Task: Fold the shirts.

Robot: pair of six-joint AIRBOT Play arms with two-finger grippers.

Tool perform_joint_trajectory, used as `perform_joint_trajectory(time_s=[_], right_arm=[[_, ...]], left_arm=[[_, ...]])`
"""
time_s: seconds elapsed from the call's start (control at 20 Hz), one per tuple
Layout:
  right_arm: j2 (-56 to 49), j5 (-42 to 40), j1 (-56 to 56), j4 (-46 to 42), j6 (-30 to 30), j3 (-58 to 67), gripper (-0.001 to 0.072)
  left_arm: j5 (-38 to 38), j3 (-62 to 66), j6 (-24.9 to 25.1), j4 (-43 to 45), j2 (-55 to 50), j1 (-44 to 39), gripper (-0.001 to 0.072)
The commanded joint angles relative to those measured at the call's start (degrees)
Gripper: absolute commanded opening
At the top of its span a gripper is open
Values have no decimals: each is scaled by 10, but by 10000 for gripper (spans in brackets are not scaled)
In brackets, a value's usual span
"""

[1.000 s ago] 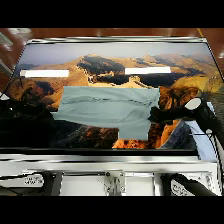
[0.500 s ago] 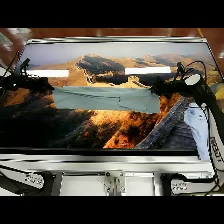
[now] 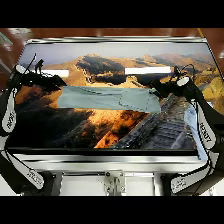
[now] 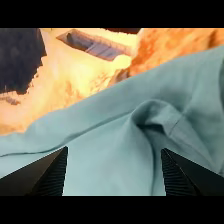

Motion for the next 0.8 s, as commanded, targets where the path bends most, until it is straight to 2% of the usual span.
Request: perform_joint_trajectory(time_s=[0.0, 0.25, 0.7, 0.75], right_arm=[[3, 37, -30, -3, -14, 2, 685], [4, 148, -77, -76, -13, 2, 687], [-56, 140, -15, -53, -8, 2, 685], [-59, 134, -7, -53, -8, 2, 682]], left_arm=[[-23, 7, -7, 0, -4, 10, 606], [-70, 7, -7, 0, 19, 21, 593], [-42, 7, 11, -89, 39, 12, 585], [-42, 7, 13, -100, 39, 11, 545]])
